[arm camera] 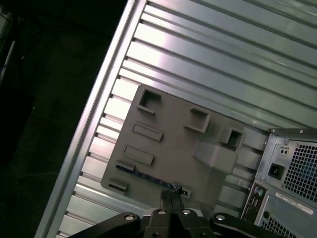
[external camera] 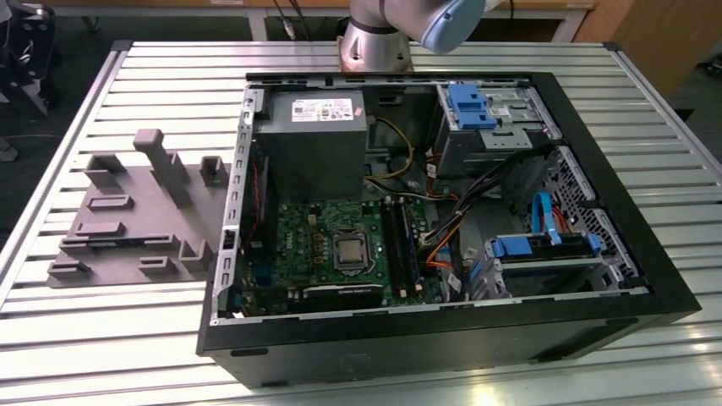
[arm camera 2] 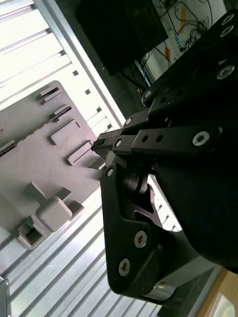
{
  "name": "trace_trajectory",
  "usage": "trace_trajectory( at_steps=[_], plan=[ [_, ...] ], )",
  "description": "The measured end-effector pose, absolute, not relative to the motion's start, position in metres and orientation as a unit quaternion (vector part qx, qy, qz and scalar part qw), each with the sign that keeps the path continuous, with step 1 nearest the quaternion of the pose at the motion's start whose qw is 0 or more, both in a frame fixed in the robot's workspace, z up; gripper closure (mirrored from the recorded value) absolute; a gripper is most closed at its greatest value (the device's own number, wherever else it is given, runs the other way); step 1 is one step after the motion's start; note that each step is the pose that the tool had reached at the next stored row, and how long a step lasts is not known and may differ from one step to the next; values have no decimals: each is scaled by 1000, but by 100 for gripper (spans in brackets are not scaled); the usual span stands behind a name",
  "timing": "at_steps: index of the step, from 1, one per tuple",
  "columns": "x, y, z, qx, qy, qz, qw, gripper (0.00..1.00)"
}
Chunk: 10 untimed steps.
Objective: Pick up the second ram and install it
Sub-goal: 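Pick up the second ram and move it above second insertion slot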
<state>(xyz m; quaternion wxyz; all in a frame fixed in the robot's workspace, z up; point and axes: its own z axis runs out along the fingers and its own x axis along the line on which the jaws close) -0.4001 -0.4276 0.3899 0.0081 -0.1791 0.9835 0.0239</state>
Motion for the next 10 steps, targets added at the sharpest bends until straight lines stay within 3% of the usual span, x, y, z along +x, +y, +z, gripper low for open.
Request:
trace_trajectory(
  at_steps=[10],
  plan=[
    [-400, -428, 390, -262, 965, 25, 6, 89]
  ],
)
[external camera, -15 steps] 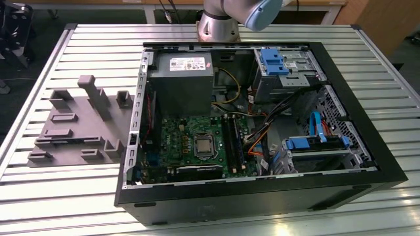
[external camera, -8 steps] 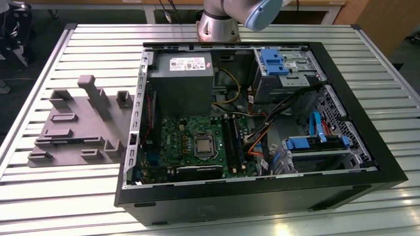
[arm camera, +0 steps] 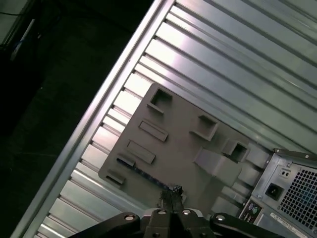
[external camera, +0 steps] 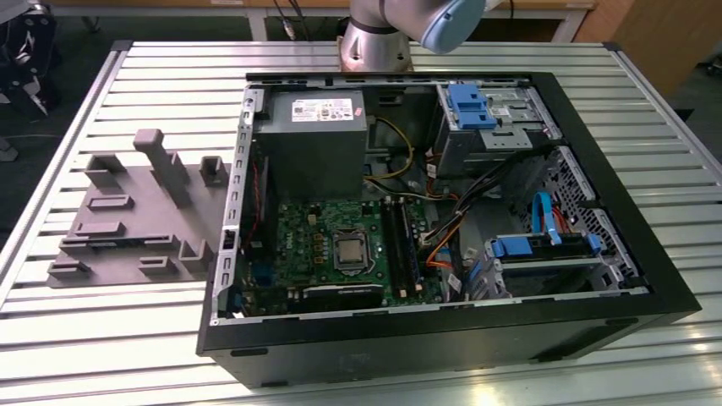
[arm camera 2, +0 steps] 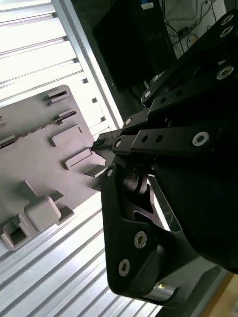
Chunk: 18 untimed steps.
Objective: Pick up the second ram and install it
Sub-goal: 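Pick up the second ram and move it above second insertion slot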
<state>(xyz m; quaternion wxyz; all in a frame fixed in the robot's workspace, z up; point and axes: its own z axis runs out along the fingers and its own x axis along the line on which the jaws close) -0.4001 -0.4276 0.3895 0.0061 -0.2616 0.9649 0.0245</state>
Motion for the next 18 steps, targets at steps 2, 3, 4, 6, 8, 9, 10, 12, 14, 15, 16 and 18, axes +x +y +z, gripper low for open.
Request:
trace_trajectory(
  at_steps=[2, 3, 4, 6, 8, 9, 10, 12, 14, 15, 16, 18],
  plan=[
    [-400, -428, 390, -274, 961, 25, 6, 89],
    [-400, -428, 390, -280, 960, 25, 6, 89],
    [-400, -428, 390, -286, 958, 25, 5, 89],
    [-400, -428, 390, -298, 954, 25, 5, 89],
    [-400, -428, 390, -308, 951, 25, 5, 89],
    [-400, -428, 390, -314, 949, 25, 5, 89],
    [-400, -428, 390, -319, 947, 25, 5, 89],
    [-400, -428, 390, -330, 944, 25, 4, 89],
    [-400, -428, 390, -341, 940, 25, 4, 89],
    [-400, -428, 390, -346, 938, 25, 4, 89],
    [-400, -428, 390, -351, 936, 25, 4, 89],
    [-400, -428, 390, -361, 932, 25, 3, 89]
  ],
)
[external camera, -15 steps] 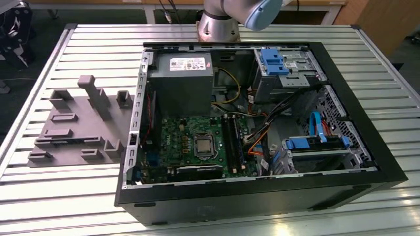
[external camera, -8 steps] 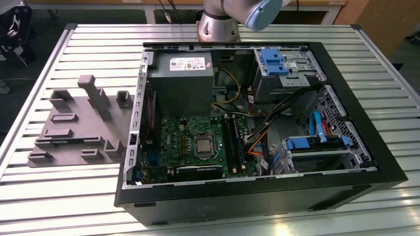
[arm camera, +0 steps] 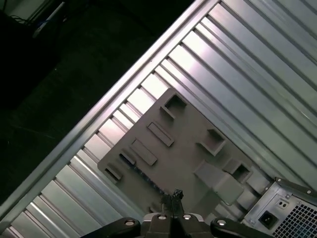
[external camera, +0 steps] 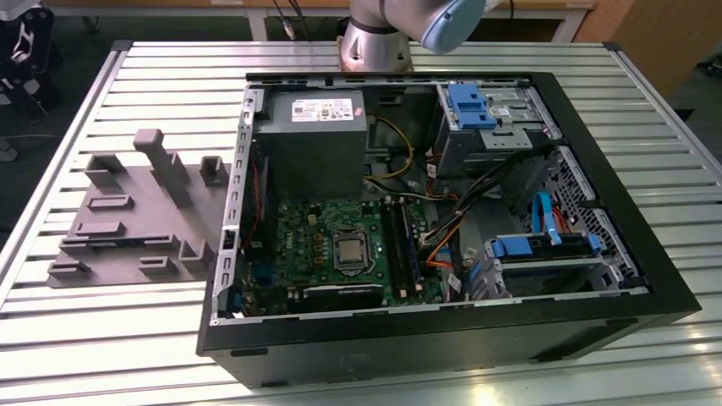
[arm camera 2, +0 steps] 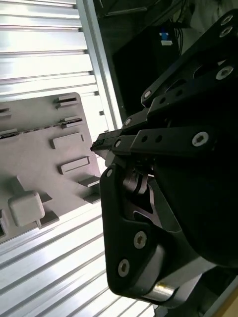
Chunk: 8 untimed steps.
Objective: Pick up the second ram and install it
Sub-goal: 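Pick up the second ram and move it above second insertion slot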
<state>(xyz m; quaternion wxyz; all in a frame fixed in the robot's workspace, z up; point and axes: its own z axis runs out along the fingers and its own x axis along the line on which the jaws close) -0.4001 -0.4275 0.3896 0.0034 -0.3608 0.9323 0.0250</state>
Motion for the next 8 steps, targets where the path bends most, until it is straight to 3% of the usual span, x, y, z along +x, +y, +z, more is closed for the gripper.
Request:
trace_trajectory(
  at_steps=[8],
  plan=[
    [-400, -428, 390, -403, 915, 25, 2, 89]
  ],
)
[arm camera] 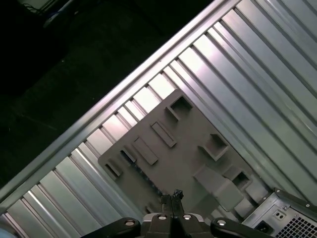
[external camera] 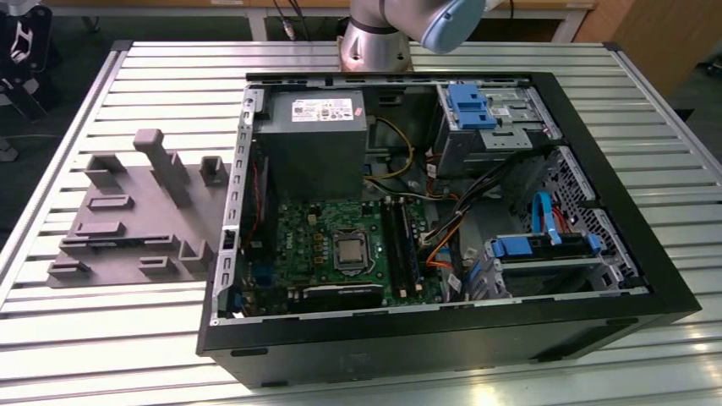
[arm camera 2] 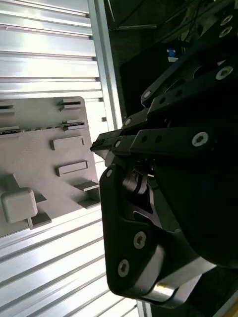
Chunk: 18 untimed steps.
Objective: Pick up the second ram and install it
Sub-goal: 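Pick up the second ram and move it above second insertion slot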
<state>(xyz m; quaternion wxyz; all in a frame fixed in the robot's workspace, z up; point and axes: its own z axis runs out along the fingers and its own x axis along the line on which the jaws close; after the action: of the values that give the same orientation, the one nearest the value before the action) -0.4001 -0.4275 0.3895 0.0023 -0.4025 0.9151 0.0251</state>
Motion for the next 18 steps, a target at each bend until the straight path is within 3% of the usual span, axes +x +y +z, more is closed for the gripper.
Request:
trace_trajectory(
  at_steps=[18],
  plan=[
    [-400, -427, 390, -469, 883, 25, 0, 89]
  ],
)
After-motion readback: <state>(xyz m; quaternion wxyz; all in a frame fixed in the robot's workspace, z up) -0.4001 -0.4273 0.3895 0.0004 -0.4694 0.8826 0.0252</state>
